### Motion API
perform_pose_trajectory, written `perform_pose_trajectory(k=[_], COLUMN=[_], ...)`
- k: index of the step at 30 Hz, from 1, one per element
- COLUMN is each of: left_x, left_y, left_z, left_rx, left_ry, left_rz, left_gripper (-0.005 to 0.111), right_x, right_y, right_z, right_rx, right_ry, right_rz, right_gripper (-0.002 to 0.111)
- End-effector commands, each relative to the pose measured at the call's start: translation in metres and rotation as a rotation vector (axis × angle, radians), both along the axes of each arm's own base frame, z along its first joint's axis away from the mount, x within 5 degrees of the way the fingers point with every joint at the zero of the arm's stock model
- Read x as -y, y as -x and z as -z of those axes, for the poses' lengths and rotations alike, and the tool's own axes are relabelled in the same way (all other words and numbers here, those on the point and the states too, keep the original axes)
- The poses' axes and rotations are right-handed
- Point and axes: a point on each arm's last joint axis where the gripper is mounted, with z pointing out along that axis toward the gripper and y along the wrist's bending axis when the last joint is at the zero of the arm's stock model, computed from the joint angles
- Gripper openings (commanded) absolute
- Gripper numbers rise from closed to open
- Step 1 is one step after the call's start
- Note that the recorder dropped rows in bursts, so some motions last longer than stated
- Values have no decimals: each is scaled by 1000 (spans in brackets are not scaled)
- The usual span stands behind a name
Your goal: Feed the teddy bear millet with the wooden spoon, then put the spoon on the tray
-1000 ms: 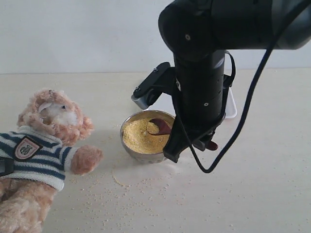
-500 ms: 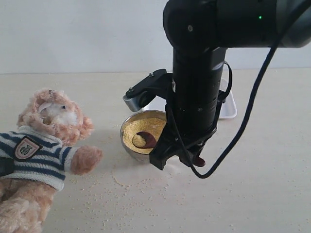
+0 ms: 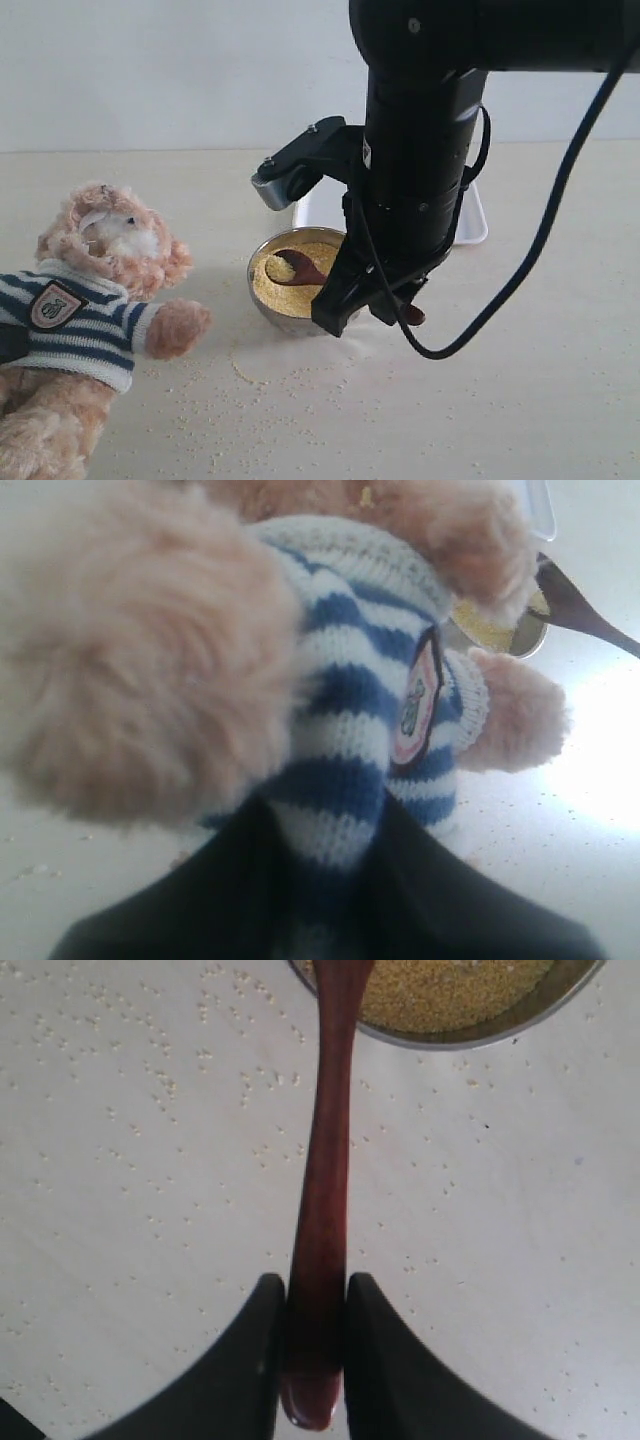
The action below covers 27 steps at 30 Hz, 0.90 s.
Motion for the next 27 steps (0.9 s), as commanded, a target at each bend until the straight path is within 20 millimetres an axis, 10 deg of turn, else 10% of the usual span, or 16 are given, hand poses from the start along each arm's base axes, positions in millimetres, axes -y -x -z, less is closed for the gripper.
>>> perform_pose_trajectory(k=[1, 15, 27], left_x=[1, 1, 1], left_y=[1, 1, 1], left_z=[-2, -2, -2], left_rx=[12, 12, 12], left_ry=[12, 12, 12], left_rz=[-1, -1, -1], left_gripper=[5, 5, 5], right_x=[-7, -47, -64], right_y=[14, 36, 36], right_z=[-12, -68, -64], right_rx=[30, 187, 212], right_ry=[-19, -154, -136], right_rz=[-79, -227, -267], right_gripper=[15, 15, 15])
